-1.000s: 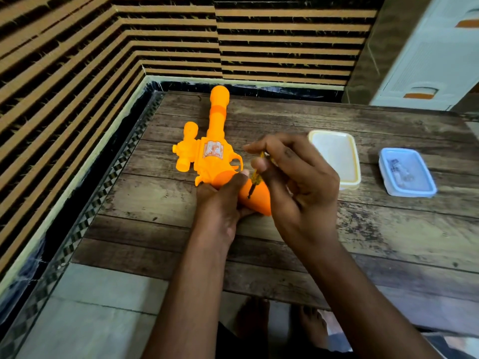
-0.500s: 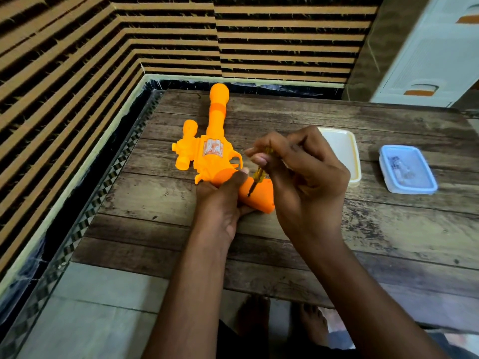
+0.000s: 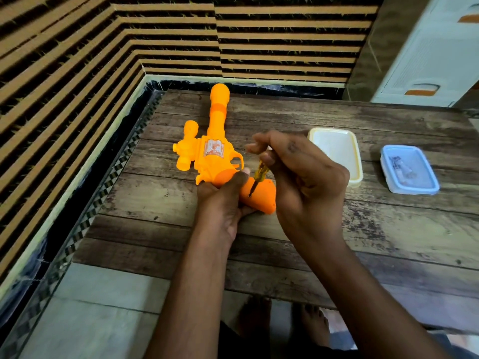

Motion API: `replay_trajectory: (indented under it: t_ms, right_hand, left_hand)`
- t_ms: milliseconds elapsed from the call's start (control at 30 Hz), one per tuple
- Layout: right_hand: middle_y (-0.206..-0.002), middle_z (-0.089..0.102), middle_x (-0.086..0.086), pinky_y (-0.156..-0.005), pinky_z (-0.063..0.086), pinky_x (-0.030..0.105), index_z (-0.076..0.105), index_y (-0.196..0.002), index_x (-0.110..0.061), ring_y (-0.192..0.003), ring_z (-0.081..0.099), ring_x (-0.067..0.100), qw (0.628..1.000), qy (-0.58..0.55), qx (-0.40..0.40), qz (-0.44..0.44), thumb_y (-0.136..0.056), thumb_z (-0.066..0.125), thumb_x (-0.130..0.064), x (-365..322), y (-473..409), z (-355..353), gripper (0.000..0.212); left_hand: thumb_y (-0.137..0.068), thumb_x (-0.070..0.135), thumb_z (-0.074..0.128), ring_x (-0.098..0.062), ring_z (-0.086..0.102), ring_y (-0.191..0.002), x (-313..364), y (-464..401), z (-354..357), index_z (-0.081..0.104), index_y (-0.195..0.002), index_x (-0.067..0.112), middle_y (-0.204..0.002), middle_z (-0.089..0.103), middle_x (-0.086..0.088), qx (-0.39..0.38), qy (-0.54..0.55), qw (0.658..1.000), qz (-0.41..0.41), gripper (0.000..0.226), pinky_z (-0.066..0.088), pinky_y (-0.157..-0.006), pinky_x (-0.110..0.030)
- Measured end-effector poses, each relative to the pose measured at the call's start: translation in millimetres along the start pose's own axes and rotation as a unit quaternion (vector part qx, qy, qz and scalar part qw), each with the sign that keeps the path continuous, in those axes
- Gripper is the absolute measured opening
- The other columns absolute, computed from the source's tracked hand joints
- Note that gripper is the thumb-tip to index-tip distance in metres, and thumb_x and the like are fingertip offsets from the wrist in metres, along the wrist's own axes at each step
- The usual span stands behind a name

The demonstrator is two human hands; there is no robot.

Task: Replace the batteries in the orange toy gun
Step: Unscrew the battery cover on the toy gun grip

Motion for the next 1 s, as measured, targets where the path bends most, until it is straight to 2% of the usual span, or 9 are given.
replay_trajectory:
  t_ms: [100,167,300,367,467,567,733,867,1000]
  right_hand:
    - [-0.107,0.071,0.015,-0.083,0.059,0.041,0.074,-0.113,0.004,-0.101,0.072,0.024,1.0,-0.026,-0.004,0.009,-0.099,0.065,0.002,-0.3,0.8,0.1,0.017]
    - [-0.103,0.064,0.02,-0.077,0.058,0.044,0.075,-0.112,0.003,-0.096,0.07,0.031,1.0,-0.024,0.007,0.004,-0.097,0.071,-0.002,-0.6,0.6,1.4,0.017]
    - [-0.103,0.071,0.019,-0.081,0.059,0.042,0.074,-0.115,0.005,-0.098,0.075,0.029,1.0,0.001,0.007,-0.012,-0.094,0.063,0.014,1.0,0.2,1.6,0.025]
    - [-0.108,0.074,0.015,-0.085,0.06,0.042,0.074,-0.115,0.005,-0.104,0.074,0.024,1.0,-0.001,-0.003,-0.007,-0.095,0.061,0.016,2.6,-0.4,-0.2,0.026]
    - [-0.107,0.068,0.018,-0.081,0.059,0.045,0.074,-0.114,0.004,-0.102,0.073,0.03,0.999,-0.034,-0.007,0.008,-0.099,0.064,0.003,2.1,0.3,1.5,0.017]
    - [-0.098,0.062,0.022,-0.072,0.057,0.047,0.076,-0.111,0.002,-0.09,0.073,0.038,0.999,-0.043,0.015,0.013,-0.098,0.07,-0.003,2.7,0.0,2.9,0.016]
    - [-0.108,0.076,0.013,-0.087,0.061,0.046,0.072,-0.121,0.003,-0.104,0.075,0.023,0.999,-0.04,-0.007,0.023,-0.1,0.061,0.004,3.1,-1.4,-0.9,0.024]
    - [-0.105,0.071,0.014,-0.082,0.059,0.042,0.074,-0.114,0.003,-0.099,0.073,0.024,0.999,-0.034,-0.02,0.004,-0.099,0.068,-0.004,-1.2,0.8,1.8,0.018]
    - [-0.095,0.068,0.017,-0.072,0.055,0.04,0.077,-0.108,0.004,-0.086,0.071,0.027,1.0,0.011,0.01,-0.028,-0.097,0.071,-0.002,-3.1,1.9,5.0,0.015]
  left_hand:
    - [-0.093,0.007,0.071,-0.029,0.073,-0.088,-0.5,-0.6,-0.7,0.065,-0.117,0.008,-0.113,0.073,-0.02,0.006,-0.005,1.0,-0.004,0.025,0.06,-0.054,-0.042]
    - [-0.094,0.008,0.07,-0.027,0.074,-0.084,0.2,-0.7,-0.2,0.066,-0.118,0.006,-0.11,0.074,-0.019,0.005,-0.017,1.0,-0.006,0.025,0.06,-0.052,-0.04]
    - [-0.093,0.006,0.071,-0.027,0.073,-0.086,-0.1,-1.0,-0.8,0.063,-0.105,0.016,-0.108,0.072,-0.018,0.003,-0.004,1.0,-0.007,0.017,0.06,-0.051,-0.042]
    - [-0.093,0.006,0.071,-0.029,0.073,-0.09,-0.3,-0.6,-1.1,0.062,-0.108,0.015,-0.112,0.072,-0.02,0.005,-0.002,1.0,-0.007,0.019,0.06,-0.051,-0.042]
    - [-0.093,0.006,0.071,-0.028,0.073,-0.085,-0.3,-0.3,0.2,0.064,-0.12,0.008,-0.114,0.072,-0.023,0.007,-0.003,1.0,-0.007,0.028,0.06,-0.052,-0.041]
    - [-0.093,0.006,0.07,-0.022,0.073,-0.075,0.9,1.3,0.8,0.066,-0.115,0.011,-0.105,0.073,-0.019,0.006,-0.009,1.0,-0.006,0.023,0.059,-0.051,-0.04]
    - [-0.093,0.004,0.069,-0.037,0.073,-0.098,0.2,0.9,-0.2,0.064,-0.12,0.007,-0.119,0.07,-0.026,0.014,-0.01,1.0,-0.005,0.027,0.061,-0.053,-0.043]
    - [-0.093,0.006,0.069,-0.022,0.074,-0.079,1.7,2.0,1.1,0.067,-0.118,0.006,-0.103,0.074,-0.017,-0.003,-0.016,1.0,0.0,0.026,0.06,-0.051,-0.038]
    - [-0.093,0.004,0.067,-0.017,0.073,-0.072,0.2,0.0,0.6,0.069,-0.101,0.015,-0.089,0.074,-0.008,-0.013,-0.024,1.0,0.003,0.013,0.058,-0.05,-0.034]
Point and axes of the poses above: each hand's wrist, its own y-axis away from the middle knuckle, its own z-axis out of the palm, x = y × z, the point moved 3 cm from there along -y, towards the middle knuckle
